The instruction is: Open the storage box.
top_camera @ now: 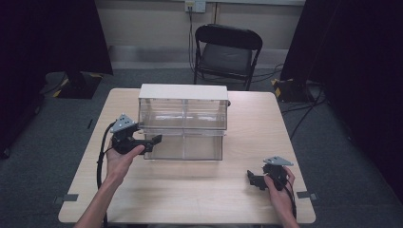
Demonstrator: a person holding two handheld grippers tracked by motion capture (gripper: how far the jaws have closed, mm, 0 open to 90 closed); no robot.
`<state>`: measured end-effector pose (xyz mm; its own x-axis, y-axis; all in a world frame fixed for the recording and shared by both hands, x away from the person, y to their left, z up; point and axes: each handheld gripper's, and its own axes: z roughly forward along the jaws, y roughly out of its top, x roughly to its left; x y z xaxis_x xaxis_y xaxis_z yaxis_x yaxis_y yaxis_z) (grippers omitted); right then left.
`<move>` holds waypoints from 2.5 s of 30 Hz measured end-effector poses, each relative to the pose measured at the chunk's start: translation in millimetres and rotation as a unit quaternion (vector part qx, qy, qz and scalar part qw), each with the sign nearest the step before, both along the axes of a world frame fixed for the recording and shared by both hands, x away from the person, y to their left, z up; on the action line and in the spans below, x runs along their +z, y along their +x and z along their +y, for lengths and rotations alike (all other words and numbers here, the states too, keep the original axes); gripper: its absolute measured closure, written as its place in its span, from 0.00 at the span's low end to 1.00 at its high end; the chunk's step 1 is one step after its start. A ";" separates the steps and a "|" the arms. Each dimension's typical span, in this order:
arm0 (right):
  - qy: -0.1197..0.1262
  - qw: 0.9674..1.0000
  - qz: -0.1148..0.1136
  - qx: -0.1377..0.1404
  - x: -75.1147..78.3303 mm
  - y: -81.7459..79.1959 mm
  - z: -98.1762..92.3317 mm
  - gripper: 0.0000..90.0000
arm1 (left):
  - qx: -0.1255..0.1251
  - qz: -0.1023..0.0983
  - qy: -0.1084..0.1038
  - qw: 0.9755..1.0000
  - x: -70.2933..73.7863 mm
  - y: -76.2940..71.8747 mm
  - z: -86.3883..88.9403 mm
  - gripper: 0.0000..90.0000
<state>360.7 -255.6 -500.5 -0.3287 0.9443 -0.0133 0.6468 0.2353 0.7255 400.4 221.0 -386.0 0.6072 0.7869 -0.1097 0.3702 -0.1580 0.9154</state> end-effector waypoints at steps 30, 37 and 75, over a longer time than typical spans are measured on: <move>0.001 1.000 0.000 -0.001 0.0 0.0 0.1 0.08 | 0.000 0.003 0.000 1.000 -0.6 0.5 0.5 0.11; 0.000 1.000 0.000 0.000 0.0 0.0 0.1 0.08 | 0.000 0.003 0.003 1.000 -0.5 0.4 0.9 0.11; 0.001 1.000 0.000 0.000 0.0 0.0 0.1 0.08 | -0.003 0.003 0.002 1.000 -0.6 0.6 1.9 0.12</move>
